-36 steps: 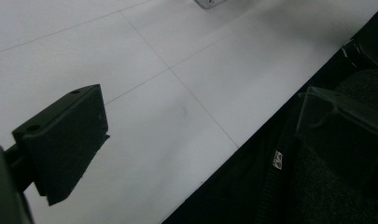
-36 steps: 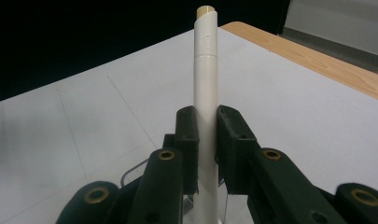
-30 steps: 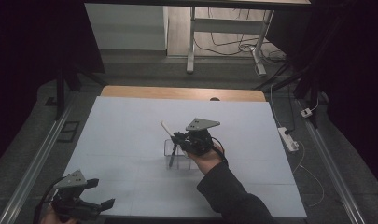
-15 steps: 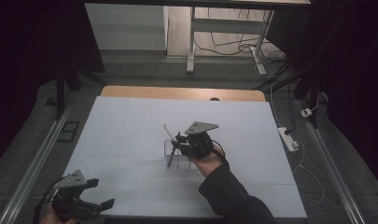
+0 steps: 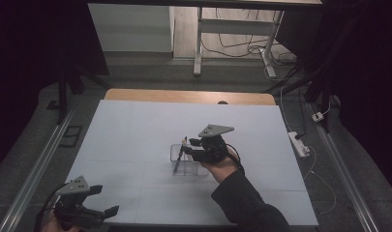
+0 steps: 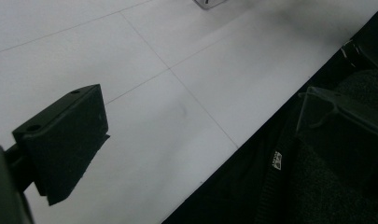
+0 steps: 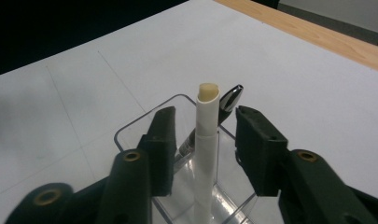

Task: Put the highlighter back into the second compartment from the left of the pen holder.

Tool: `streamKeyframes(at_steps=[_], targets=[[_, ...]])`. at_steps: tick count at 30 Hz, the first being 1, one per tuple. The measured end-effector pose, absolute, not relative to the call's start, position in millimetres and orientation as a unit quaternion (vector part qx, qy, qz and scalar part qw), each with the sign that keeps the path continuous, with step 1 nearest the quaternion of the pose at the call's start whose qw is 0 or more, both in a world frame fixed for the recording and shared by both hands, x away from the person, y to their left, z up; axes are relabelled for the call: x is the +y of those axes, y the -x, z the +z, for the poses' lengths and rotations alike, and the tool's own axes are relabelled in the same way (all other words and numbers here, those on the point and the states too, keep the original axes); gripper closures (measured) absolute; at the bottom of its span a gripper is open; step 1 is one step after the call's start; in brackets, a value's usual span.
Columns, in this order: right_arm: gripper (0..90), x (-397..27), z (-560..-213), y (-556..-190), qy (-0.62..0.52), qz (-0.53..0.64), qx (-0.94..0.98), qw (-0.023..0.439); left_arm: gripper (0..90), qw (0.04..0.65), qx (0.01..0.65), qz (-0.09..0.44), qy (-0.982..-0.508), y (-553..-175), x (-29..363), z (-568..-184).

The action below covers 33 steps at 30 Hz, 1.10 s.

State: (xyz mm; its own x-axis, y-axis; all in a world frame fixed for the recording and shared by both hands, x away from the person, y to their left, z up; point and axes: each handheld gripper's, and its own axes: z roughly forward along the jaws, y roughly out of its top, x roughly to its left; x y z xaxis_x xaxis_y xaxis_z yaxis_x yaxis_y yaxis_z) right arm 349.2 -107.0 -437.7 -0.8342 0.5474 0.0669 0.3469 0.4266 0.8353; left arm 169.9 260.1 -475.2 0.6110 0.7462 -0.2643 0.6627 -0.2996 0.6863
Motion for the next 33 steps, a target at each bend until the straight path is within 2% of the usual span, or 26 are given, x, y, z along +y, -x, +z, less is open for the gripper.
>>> streamKeyframes(at_steps=[14, 21, 33], targets=[[33.2, -122.1, -430.2, -347.5, -0.290, 0.452, 0.839, 0.085, 2.2, 0.398, 0.438, 0.052, -0.804, -170.1, 260.2, -475.2], [17.6, -130.1, -429.1, -345.5, -0.295, 0.433, 0.848, 0.077, 2.2, 0.398, 0.438, 0.053, -0.805, -170.1, 260.2, -475.1], [1.6, -154.9, -424.5, -341.1, -0.305, 0.411, 0.853, 0.102, 2.2, 0.398, 0.439, 0.052, -0.804, -170.3, 260.2, -475.2]])
